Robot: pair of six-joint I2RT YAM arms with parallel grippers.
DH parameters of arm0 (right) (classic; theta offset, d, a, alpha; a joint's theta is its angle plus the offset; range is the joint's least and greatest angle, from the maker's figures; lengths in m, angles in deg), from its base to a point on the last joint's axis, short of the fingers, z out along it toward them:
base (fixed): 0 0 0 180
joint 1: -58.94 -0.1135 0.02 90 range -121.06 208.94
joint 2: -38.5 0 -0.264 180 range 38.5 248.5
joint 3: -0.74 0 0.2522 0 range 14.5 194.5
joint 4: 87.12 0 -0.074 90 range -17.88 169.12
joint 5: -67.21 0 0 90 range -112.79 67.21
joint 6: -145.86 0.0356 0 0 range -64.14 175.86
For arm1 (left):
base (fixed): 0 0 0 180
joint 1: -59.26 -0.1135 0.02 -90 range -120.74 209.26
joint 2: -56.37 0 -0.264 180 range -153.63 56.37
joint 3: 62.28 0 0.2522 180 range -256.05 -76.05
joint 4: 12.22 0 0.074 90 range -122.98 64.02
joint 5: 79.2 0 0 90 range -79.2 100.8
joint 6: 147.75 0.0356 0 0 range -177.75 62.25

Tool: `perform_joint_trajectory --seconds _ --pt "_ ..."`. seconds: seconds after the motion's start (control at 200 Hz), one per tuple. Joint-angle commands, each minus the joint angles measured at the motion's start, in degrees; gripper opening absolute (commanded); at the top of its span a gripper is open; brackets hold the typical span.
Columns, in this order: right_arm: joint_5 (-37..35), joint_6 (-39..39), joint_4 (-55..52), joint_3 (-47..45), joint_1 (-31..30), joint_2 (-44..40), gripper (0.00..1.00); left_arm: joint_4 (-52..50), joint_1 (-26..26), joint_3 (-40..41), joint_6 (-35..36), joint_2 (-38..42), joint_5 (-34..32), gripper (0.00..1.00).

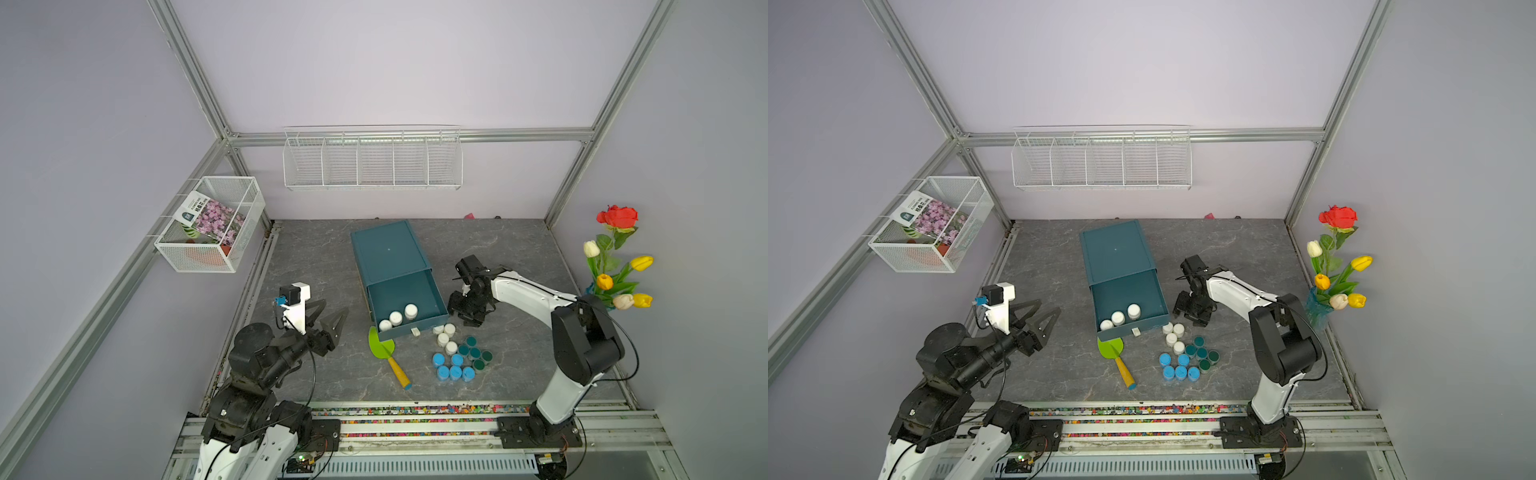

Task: Put the paint cans in the drawer according to color
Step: Pick up the paint can at the center of the board.

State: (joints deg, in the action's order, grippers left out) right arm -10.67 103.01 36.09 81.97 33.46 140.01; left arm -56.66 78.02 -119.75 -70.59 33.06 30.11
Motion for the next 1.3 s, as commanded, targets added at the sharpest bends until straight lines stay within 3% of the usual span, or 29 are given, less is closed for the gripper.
perform_joint_trajectory --seconds 0.0,0.47,0.79,0.95,1.295 --pt "-0.4 2.2 -0.7 0.6 -1.3 1.7 0.63 1.1 0.1 -0.2 -0.3 -0.5 -0.4 0.71" --pt "-1.1 3.6 -2.1 -1.0 -3.9 1.8 0.57 1.3 0.2 0.2 0.0 -0.6 -0.5 0.71" --pt "-3.0 3.5 -3.1 -0.9 -3.4 2.2 0.39 1.4 0.1 0.4 -0.2 -0.6 -0.4 0.71" --pt "-4.8 3.6 -4.2 -1.3 -2.7 -0.3 0.23 1.5 0.2 0.4 -0.3 -0.7 -0.5 0.71" --pt "-11.1 -0.5 -11.6 3.1 0.1 -9.7 0.17 1.4 0.1 0.4 -0.3 -0.6 -0.5 0.71"
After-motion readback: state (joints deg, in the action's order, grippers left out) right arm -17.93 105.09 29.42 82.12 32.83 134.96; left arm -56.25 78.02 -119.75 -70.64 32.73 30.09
